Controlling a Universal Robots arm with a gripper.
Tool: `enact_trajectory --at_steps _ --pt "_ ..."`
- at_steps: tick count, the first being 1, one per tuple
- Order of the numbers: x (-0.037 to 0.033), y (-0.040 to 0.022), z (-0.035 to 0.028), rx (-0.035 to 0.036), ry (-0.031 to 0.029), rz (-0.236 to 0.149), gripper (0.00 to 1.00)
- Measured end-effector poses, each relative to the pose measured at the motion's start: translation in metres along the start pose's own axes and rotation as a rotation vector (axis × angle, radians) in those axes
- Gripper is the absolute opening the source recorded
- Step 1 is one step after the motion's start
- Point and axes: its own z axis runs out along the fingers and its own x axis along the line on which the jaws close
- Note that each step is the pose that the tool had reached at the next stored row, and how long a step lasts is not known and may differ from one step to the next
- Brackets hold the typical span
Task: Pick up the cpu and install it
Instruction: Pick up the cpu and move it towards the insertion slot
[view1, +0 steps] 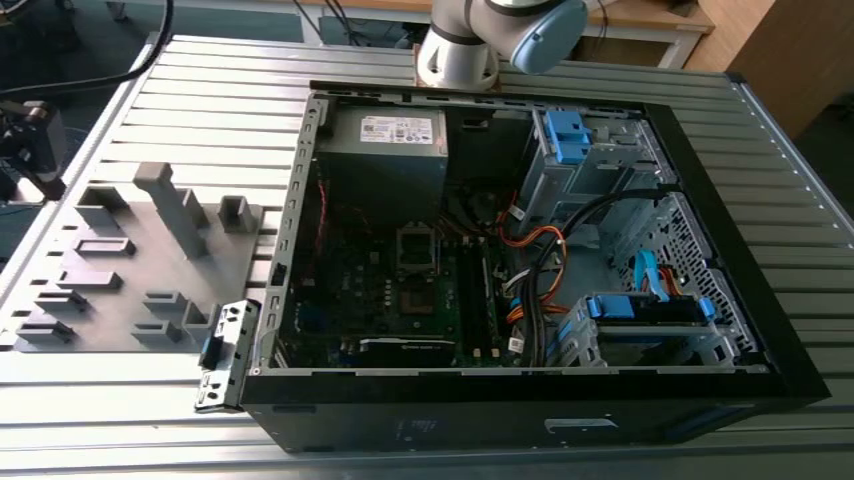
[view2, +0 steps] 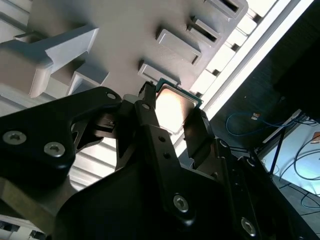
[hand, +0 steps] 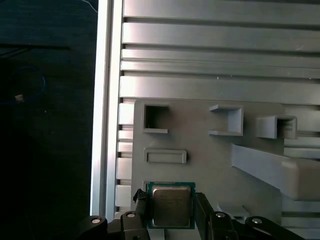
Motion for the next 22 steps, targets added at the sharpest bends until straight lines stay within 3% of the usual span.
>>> enact_trajectory --at_steps 4,7,22 --pt "-0.0001 0.0002 -0.0083 -0.0001 0.0000 0.000 0.47" --pt "-0.0001 0.0002 -0.0110 -0.0002 -0.0001 0.000 0.47" --pt "-0.0001 0.0002 -0.0123 0.0000 0.0001 0.000 0.47"
